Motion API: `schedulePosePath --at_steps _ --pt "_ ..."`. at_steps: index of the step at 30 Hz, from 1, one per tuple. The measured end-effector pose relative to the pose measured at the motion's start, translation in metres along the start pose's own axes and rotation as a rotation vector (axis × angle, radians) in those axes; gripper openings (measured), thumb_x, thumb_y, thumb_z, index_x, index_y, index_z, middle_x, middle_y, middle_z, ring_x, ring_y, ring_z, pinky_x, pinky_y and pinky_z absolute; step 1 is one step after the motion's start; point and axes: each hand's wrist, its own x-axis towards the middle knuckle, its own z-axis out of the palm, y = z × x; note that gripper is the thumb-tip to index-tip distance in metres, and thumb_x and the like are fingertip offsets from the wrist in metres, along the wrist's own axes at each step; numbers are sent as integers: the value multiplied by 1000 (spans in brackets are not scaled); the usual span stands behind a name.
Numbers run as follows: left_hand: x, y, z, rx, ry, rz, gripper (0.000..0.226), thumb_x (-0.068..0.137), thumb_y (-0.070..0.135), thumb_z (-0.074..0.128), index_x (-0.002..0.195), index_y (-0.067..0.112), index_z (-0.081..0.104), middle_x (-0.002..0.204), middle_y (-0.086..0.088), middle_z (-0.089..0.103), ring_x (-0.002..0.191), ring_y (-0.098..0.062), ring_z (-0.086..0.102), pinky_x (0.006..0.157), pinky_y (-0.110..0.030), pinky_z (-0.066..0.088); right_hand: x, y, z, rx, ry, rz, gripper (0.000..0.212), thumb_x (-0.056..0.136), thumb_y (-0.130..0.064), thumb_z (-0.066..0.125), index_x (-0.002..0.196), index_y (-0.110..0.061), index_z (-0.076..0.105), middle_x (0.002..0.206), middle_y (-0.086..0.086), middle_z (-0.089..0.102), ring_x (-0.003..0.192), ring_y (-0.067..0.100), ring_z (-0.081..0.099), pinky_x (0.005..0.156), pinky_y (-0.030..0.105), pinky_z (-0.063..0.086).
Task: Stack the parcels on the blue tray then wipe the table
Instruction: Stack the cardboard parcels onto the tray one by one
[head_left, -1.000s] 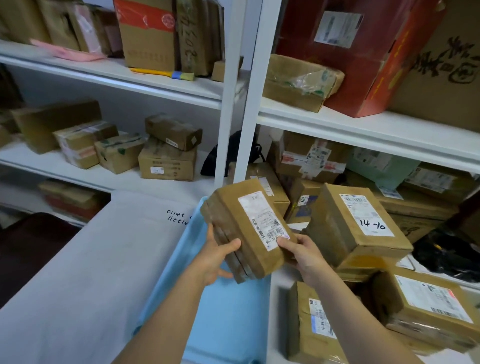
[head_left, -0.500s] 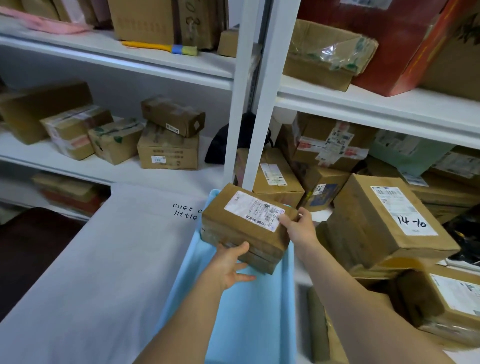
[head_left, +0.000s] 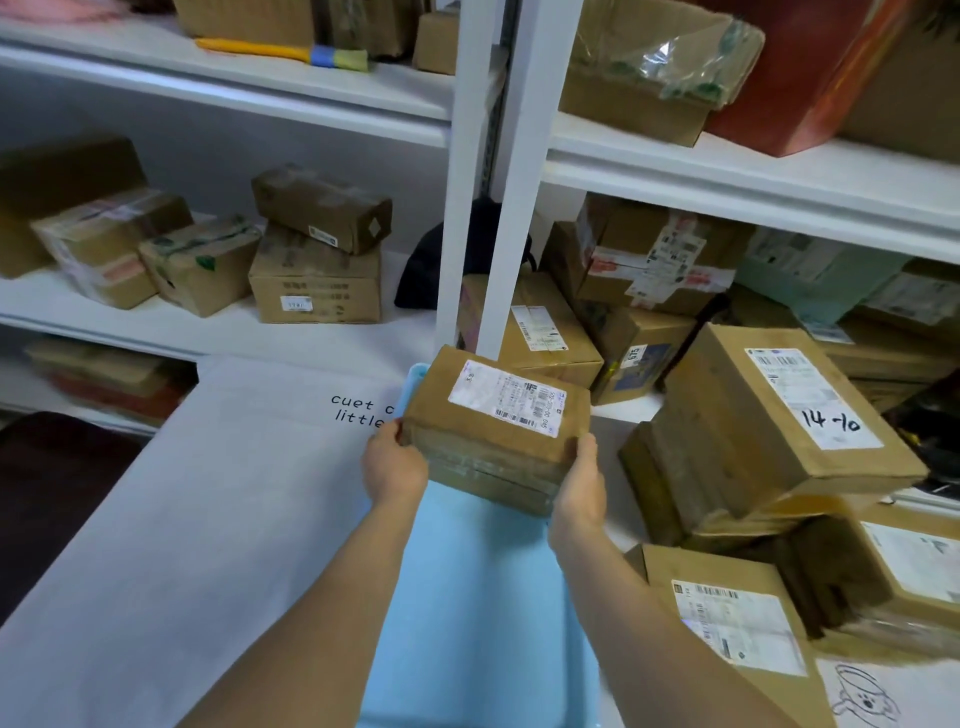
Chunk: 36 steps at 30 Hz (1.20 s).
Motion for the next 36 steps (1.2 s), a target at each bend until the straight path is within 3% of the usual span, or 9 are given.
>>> schedulePosePath --at_steps 4,9,13,16,21,24,28,32,36 --pt "4 0 3 -82 4 1 50 81 -5 39 118 16 65 115 -10 66 106 -32 59 91 -39 49 12 -12 6 -1 -99 18 28 88 -49 51 104 -26 49 110 -2 54 105 19 48 98 39 37" --pt "7 3 9 -139 -5 13 50 82 -5 35 115 14 67 110 -9 68 103 -32 60 90 -39 51 24 -21 13 14 -111 -13 37 89 -41 53 121 -22 48 120 2 56 113 21 51 100 36 40" --pt "14 2 14 -87 16 38 46 86 -4 33 115 11 66 109 -13 67 102 -37 59 88 -41 51 27 -16 17 30 -122 -13 31 90 -41 52 116 -25 45 117 1 54 110 21 51 103 38 41" --pt "15 1 15 -85 26 24 43 90 0 33 116 9 65 107 -17 66 101 -39 59 88 -41 50 28 -18 15 0 -138 -10 42 92 -42 50 129 -22 42 116 -1 49 108 18 46 103 38 38" --pt "12 -5 16 -121 96 -103 12 88 7 47 87 -2 55 88 -25 57 78 -40 55 68 -39 47 23 -27 5 -76 -174 9 48 94 -44 49 134 -18 41 121 -1 49 114 19 44 94 35 31" --pt "-5 -3 21 -200 146 -214 15 87 10 53 95 -1 59 103 -23 61 94 -40 61 80 -44 52 17 -30 -4 -75 -114 9 32 95 -40 47 118 -18 47 101 -2 52 102 17 45 93 36 37" --pt "-43 16 35 -299 57 -186 29 96 20 40 80 3 57 89 -17 63 86 -34 55 76 -36 44 7 -30 -31 -86 -17 54 7 96 -16 46 92 -12 50 76 2 50 81 23 56 95 43 48" --pt "-77 44 59 -333 -91 -105 38 98 26 33 79 11 61 102 -15 67 98 -34 59 87 -41 46 12 -33 -77 127 92 196 16 98 -12 40 101 -4 53 83 12 55 61 19 52 61 31 49" --pt "-109 73 91 -324 -284 -65 36 96 27 36 68 18 57 89 -11 63 84 -26 55 79 -35 46 23 -37 -131 455 257 217 41 96 -36 38 128 -11 45 110 13 53 76 23 55 71 35 50"
